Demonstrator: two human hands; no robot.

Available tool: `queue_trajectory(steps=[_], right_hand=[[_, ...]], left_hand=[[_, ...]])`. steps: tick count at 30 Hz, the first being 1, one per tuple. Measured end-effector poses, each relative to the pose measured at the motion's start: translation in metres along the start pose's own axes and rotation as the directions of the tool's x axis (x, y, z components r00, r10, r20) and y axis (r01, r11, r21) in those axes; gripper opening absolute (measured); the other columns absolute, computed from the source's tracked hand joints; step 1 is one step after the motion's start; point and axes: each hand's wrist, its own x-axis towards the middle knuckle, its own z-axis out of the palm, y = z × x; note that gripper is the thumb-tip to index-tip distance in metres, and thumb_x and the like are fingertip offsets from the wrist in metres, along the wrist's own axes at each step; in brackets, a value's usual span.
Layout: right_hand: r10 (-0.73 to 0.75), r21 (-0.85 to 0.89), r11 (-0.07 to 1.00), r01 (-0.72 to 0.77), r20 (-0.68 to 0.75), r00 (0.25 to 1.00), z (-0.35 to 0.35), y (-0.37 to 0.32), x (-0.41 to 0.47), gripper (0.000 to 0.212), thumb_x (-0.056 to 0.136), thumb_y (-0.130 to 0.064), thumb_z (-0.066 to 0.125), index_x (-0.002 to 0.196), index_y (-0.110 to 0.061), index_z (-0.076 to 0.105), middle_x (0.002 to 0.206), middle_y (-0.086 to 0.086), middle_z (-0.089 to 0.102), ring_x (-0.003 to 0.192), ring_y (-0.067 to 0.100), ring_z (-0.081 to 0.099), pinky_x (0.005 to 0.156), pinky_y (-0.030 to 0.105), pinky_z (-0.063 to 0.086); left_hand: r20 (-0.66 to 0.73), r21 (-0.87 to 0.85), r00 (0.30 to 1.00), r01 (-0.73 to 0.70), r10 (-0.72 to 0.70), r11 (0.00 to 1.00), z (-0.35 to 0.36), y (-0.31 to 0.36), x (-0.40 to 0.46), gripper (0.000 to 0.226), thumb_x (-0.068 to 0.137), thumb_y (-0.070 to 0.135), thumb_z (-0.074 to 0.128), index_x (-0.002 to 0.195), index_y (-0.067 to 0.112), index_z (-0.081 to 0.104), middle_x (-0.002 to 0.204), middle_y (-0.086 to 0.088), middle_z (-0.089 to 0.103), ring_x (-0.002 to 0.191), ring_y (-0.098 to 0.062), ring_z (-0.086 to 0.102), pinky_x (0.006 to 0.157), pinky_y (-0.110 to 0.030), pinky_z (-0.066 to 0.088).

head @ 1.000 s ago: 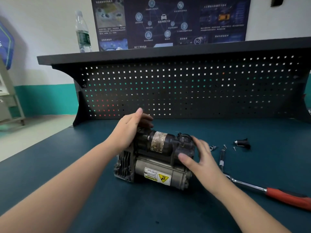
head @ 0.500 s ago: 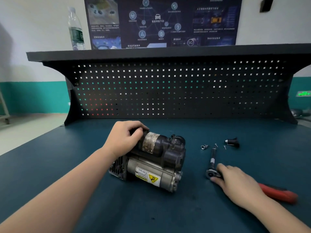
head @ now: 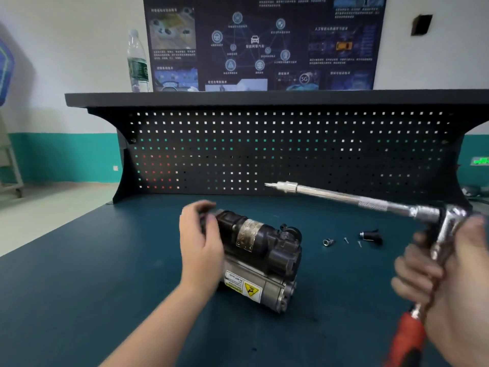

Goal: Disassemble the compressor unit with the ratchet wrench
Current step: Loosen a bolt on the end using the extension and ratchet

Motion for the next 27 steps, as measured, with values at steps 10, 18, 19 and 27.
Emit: queue_trajectory(steps=[10, 18, 19, 27], right_hand=[[0.366, 0.231, 0.918, -0.322, -0.183, 0.913, 0.023, 0.061, -0.045, 0.057, 0.091, -0.064, 0.037, 0.071, -0.011, 0.042, 0.038, -0.006, 0.023, 0.025, 0.005, 0.016, 0.038, 0.011, 0.016], [0.455, 0.282, 0.874, -0.397, -0.185, 0.871, 0.019, 0.064, -0.04, 0.059, 0.091, -0.067, 0.035, 0.068, -0.013, 0.04, 0.036, -0.006, 0.022, 0.022, 0.005, 0.015, 0.034, 0.01, 0.014], [0.467, 0.288, 0.867, -0.407, -0.181, 0.866, 0.018, 0.064, -0.039, 0.059, 0.091, -0.067, 0.035, 0.068, -0.013, 0.04, 0.036, -0.006, 0.022, 0.022, 0.005, 0.015, 0.034, 0.01, 0.013], [0.51, 0.324, 0.834, -0.446, -0.147, 0.847, 0.016, 0.067, -0.04, 0.058, 0.091, -0.066, 0.035, 0.068, -0.013, 0.04, 0.037, -0.006, 0.022, 0.022, 0.005, 0.016, 0.033, 0.011, 0.012]], left_hand=[[0.097, 0.077, 0.993, 0.065, -0.072, 0.995, -0.008, 0.005, -0.027, 0.043, 0.085, 0.008, 0.053, 0.107, 0.041, 0.037, 0.109, 0.015, 0.044, 0.101, -0.009, 0.049, 0.088, -0.021, 0.04], [0.302, 0.091, 0.939, 0.146, -0.167, 0.985, -0.014, -0.017, -0.007, 0.053, 0.085, 0.001, 0.05, 0.128, 0.031, 0.046, 0.128, 0.021, 0.049, 0.118, 0.011, 0.041, 0.095, 0.0, 0.028], [0.298, 0.084, 0.939, 0.151, -0.17, 0.985, -0.014, -0.018, -0.007, 0.053, 0.085, 0.001, 0.049, 0.128, 0.032, 0.047, 0.127, 0.02, 0.051, 0.119, 0.009, 0.043, 0.096, -0.003, 0.03], [0.292, 0.032, 0.939, 0.179, -0.18, 0.983, -0.016, -0.02, -0.006, 0.059, 0.08, -0.004, 0.044, 0.118, 0.04, 0.054, 0.123, 0.024, 0.056, 0.12, 0.003, 0.047, 0.102, -0.022, 0.035]])
